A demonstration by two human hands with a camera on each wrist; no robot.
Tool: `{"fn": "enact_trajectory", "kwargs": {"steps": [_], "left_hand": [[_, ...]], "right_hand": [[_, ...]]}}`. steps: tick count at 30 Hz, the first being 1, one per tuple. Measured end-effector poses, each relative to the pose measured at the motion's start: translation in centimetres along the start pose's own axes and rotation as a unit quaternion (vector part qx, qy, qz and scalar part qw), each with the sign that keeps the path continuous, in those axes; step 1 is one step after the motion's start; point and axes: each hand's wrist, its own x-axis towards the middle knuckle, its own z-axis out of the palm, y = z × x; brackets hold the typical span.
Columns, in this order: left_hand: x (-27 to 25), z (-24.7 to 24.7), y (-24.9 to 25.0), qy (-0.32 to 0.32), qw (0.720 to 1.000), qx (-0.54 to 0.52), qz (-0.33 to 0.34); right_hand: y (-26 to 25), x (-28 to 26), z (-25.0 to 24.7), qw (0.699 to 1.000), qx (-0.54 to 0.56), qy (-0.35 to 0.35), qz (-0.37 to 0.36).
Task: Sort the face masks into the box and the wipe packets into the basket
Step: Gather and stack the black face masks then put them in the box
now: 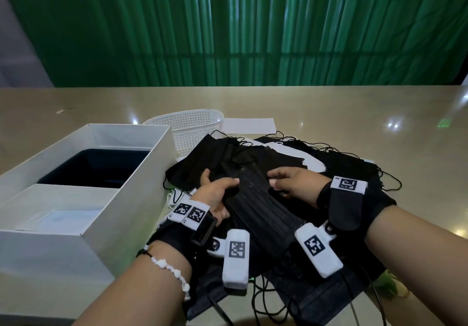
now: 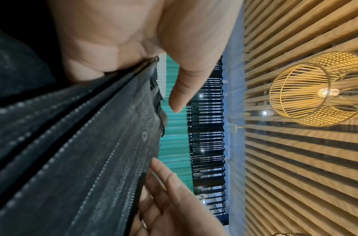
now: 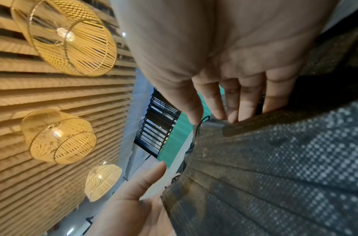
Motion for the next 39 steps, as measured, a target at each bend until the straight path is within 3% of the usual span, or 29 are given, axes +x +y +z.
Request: {"fn": "enact_trajectory", "kwargs": {"steps": [3, 8, 11, 14, 18, 21, 24, 29, 34, 39], "left_hand": [[-0.3, 0.0, -0.2, -0.006, 1.000, -0.018, 0.011], [-0.9, 0.3, 0.3, -0.011, 0.998, -0.050, 0.034], [-1.3, 0.3, 0.4, -0.025, 0.998, -0.051, 0.042], [-1.2, -0.1, 0.3, -0.033, 0.997, -0.037, 0.055], [-1.1, -1.0, 0.3, -0.068, 0.992, -0.056, 0.093], [-1.3, -1.4, 0.3, -0.100, 0.989, -0.052, 0.100], [-1.4, -1.6, 0.3, -0.092, 0.990, -0.033, 0.098], [-0.7, -1.9, 0.1, -0.069, 0.995, -0.001, 0.068], [0.3, -2.3, -0.1, -0.027, 0.998, 0.043, 0.045], [0.9, -2.8, -0.3, 0.022, 0.998, 0.048, 0.029]], "right_hand": [[-0.3, -0.2, 0.1, 1.000, 0.012, -0.005, 0.009], [-0.8, 0.0, 0.2, 0.996, -0.088, -0.018, -0.006], [-1.1, -0.1, 0.6, 0.995, -0.084, -0.039, -0.025], [-1.2, -0.3, 1.1, 0.998, -0.018, -0.037, -0.046], [-1.7, -0.4, 1.1, 0.979, 0.195, -0.028, 0.044], [-1.9, -0.2, 0.6, 0.974, 0.208, -0.057, 0.075], [-2.0, -0.4, 0.6, 0.981, 0.173, -0.083, 0.028], [-2.5, -0.2, -0.8, 0.997, 0.030, 0.047, -0.060], [-3.4, -0.1, -3.2, 0.976, -0.025, 0.176, -0.127], [-5.0, -0.6, -5.8, 0.948, 0.054, 0.258, -0.177]]}}
